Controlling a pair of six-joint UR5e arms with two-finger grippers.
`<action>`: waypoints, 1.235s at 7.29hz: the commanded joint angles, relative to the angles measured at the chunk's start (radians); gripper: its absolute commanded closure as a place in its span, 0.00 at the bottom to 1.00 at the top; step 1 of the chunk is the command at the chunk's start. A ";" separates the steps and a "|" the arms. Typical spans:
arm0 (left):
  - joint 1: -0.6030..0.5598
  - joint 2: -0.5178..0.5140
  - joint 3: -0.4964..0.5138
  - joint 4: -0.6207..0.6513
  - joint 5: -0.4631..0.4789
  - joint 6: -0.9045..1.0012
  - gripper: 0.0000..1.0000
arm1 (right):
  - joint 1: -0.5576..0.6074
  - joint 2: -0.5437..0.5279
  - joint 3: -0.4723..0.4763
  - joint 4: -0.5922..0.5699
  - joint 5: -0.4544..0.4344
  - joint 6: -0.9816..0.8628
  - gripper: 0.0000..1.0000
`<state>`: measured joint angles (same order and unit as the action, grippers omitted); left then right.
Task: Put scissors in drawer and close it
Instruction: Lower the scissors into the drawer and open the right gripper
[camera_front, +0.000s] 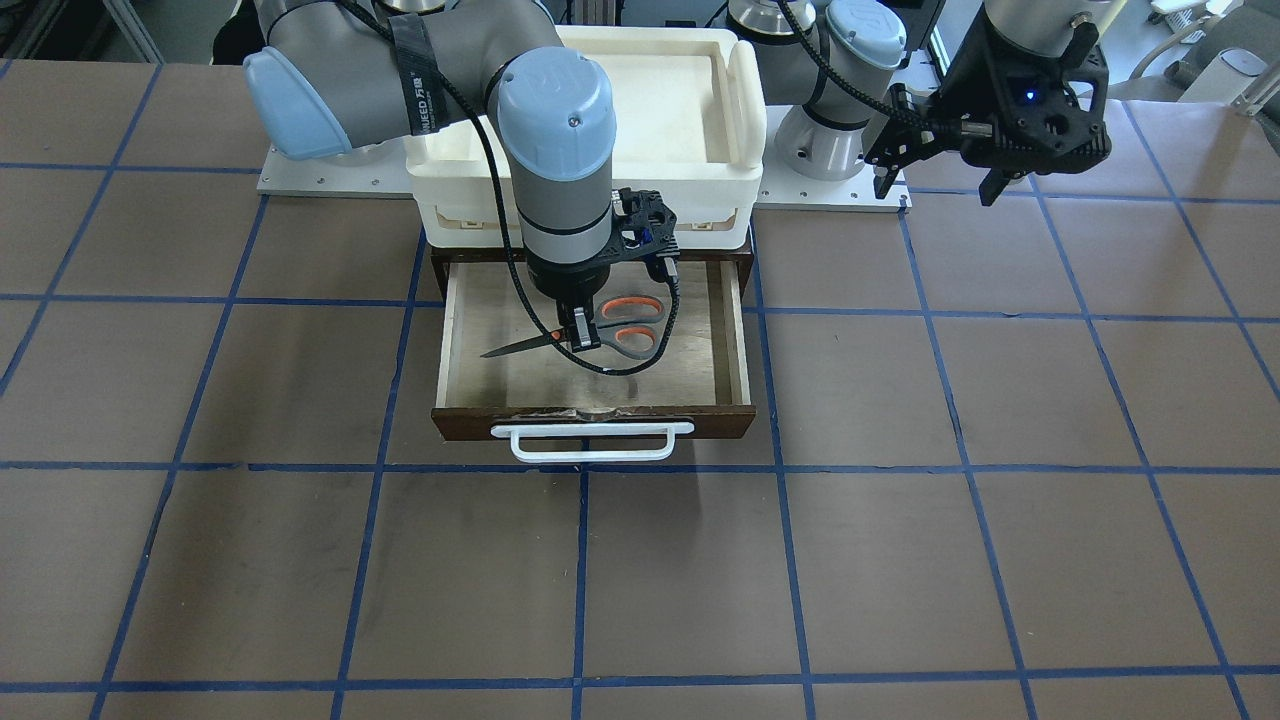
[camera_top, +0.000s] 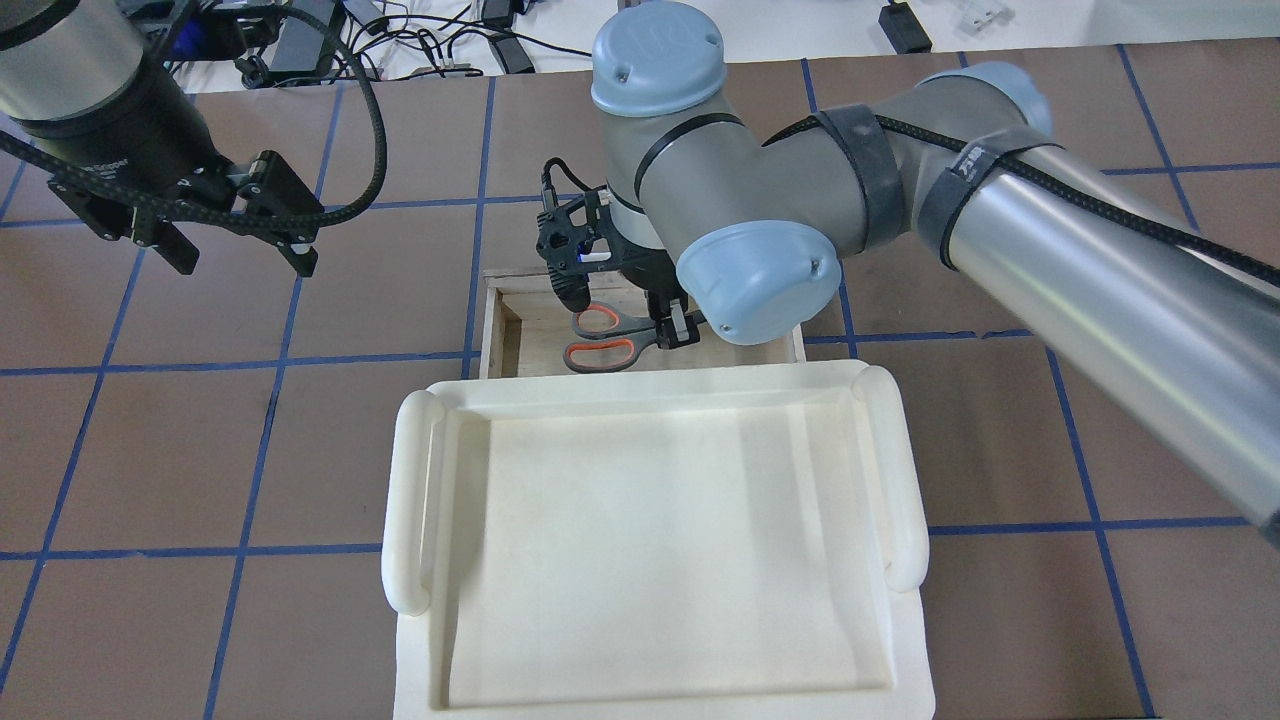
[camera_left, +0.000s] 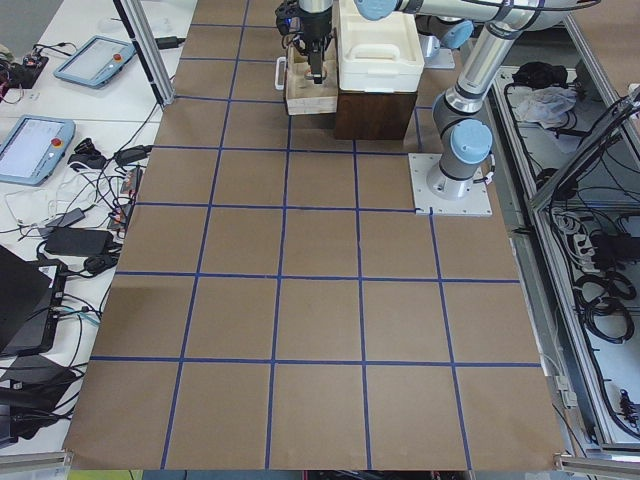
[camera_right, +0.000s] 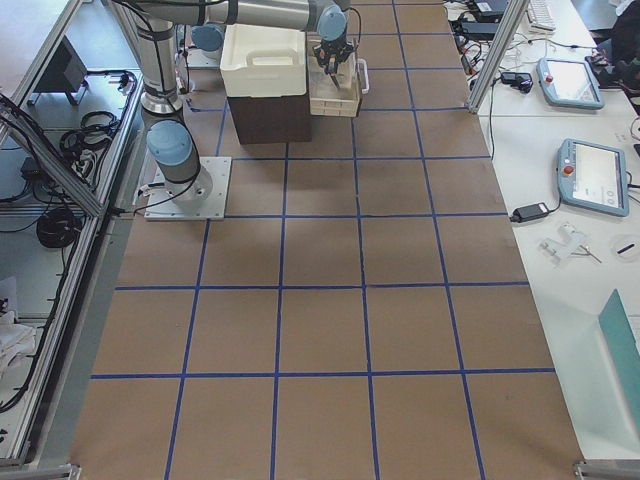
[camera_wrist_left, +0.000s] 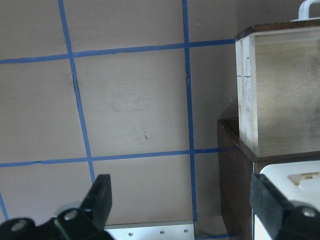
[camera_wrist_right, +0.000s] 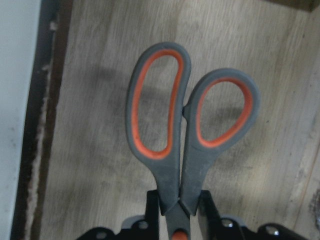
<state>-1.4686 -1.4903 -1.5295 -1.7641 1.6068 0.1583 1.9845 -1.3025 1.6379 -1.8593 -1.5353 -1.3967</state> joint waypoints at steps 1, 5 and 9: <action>0.004 -0.004 0.000 -0.008 -0.007 -0.003 0.00 | 0.000 0.005 0.005 -0.009 0.004 0.001 0.59; 0.010 -0.022 0.003 0.000 -0.021 -0.002 0.00 | -0.024 -0.012 -0.068 -0.057 0.015 0.208 0.00; -0.007 -0.114 0.122 0.002 -0.024 -0.002 0.00 | -0.267 -0.078 -0.119 -0.061 0.009 0.710 0.00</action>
<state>-1.4655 -1.5673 -1.4489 -1.7627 1.5834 0.1565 1.7902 -1.3511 1.5235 -1.9195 -1.5203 -0.7884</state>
